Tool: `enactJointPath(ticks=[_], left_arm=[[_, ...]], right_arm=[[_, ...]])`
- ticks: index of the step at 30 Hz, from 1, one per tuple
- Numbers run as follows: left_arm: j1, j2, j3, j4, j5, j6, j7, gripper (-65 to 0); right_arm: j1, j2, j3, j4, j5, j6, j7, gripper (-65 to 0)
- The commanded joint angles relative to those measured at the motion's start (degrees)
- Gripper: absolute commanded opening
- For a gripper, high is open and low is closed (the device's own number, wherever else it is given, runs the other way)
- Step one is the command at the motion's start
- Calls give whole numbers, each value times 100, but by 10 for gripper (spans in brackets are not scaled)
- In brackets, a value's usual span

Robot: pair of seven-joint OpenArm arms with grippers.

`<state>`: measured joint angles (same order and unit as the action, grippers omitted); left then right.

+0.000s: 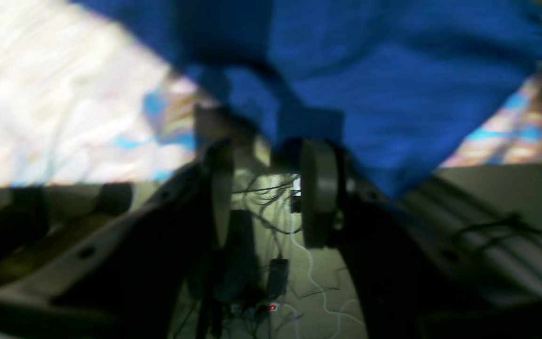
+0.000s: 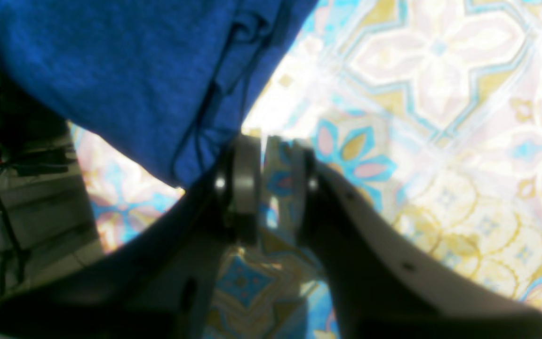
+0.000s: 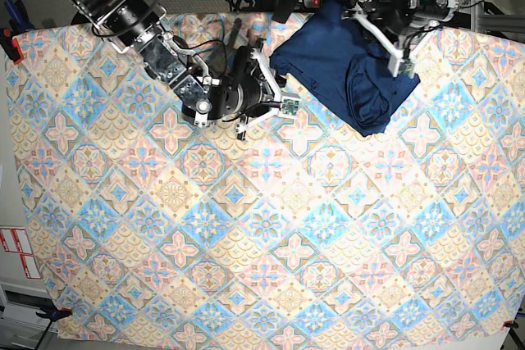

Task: Fold the T-shirt properly
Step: 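Release the bundle and raise the left gripper away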

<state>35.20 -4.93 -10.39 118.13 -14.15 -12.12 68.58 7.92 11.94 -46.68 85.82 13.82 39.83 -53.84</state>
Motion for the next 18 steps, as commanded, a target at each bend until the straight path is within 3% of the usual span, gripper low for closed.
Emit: enactJointPath(ticks=[1, 6, 12, 18], left_arm=[[-87, -21, 173, 121, -128, -6, -49, -423], [-518, 216, 534, 42, 31, 3, -40, -423], [-782, 374, 534, -63, 734, 3, -66, -423], [-826, 365, 59, -336, 1472, 3, -110, -424]], right_arm=[[100, -21, 39, 82, 72, 17, 105, -540], [100, -21, 39, 82, 90, 17, 105, -540], [100, -21, 39, 90, 90, 17, 105, -540], [109, -21, 39, 143, 99, 17, 70, -540]])
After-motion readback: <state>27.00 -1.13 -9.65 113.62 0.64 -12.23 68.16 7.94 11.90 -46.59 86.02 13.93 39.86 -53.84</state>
